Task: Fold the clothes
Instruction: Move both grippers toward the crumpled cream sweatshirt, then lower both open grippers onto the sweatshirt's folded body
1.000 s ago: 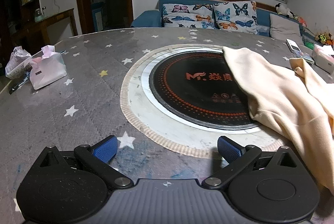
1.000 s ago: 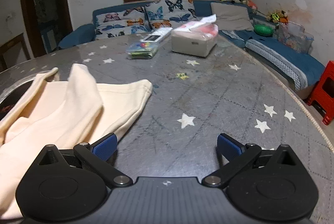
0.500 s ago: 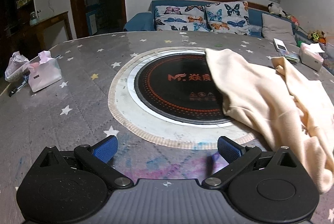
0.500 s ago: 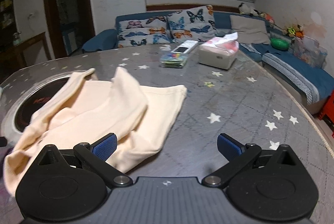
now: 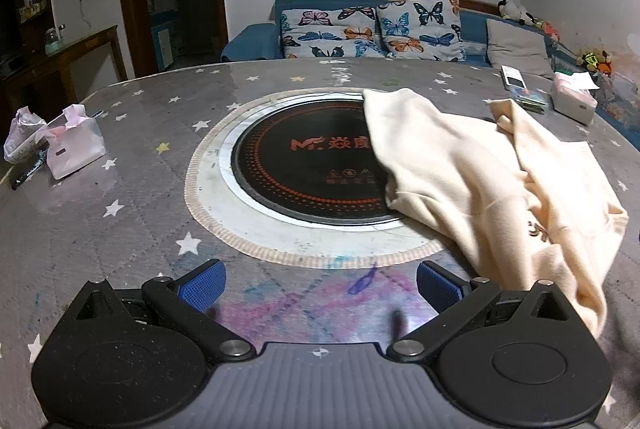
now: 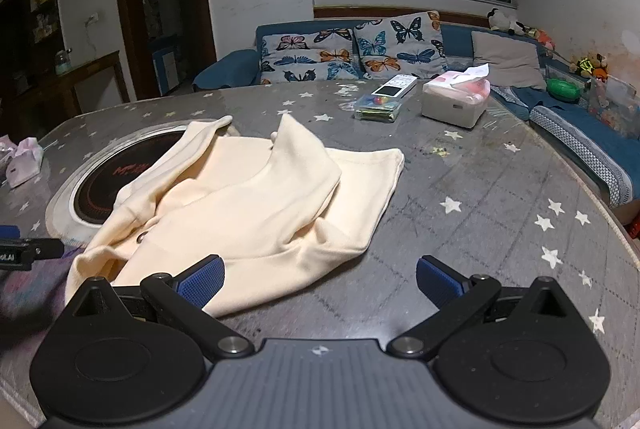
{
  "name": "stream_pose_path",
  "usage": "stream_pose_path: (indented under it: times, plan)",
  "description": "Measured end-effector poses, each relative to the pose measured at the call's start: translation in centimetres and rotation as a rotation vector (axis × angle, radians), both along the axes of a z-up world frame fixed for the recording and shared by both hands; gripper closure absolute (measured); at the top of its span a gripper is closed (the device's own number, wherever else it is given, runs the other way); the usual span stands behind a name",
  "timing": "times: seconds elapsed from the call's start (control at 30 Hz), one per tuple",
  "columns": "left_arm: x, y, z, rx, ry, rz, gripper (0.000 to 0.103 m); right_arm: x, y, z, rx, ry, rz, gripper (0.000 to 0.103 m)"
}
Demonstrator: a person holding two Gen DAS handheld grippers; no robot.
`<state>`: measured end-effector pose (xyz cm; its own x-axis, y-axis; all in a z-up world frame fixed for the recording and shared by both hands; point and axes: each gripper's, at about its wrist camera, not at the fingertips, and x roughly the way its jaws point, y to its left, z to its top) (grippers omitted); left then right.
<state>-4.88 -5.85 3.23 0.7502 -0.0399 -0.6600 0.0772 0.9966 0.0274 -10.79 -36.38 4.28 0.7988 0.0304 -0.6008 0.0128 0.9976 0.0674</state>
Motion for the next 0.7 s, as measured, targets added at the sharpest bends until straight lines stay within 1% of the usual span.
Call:
stream_pose_path:
  times: [0.7]
  plan:
    - [-2.4, -2.1, 1.4, -0.038, -0.016, -0.079, 0.000, -2.4, 2.1, 0.9, -0.027, -0.009, 0.052, 0.000]
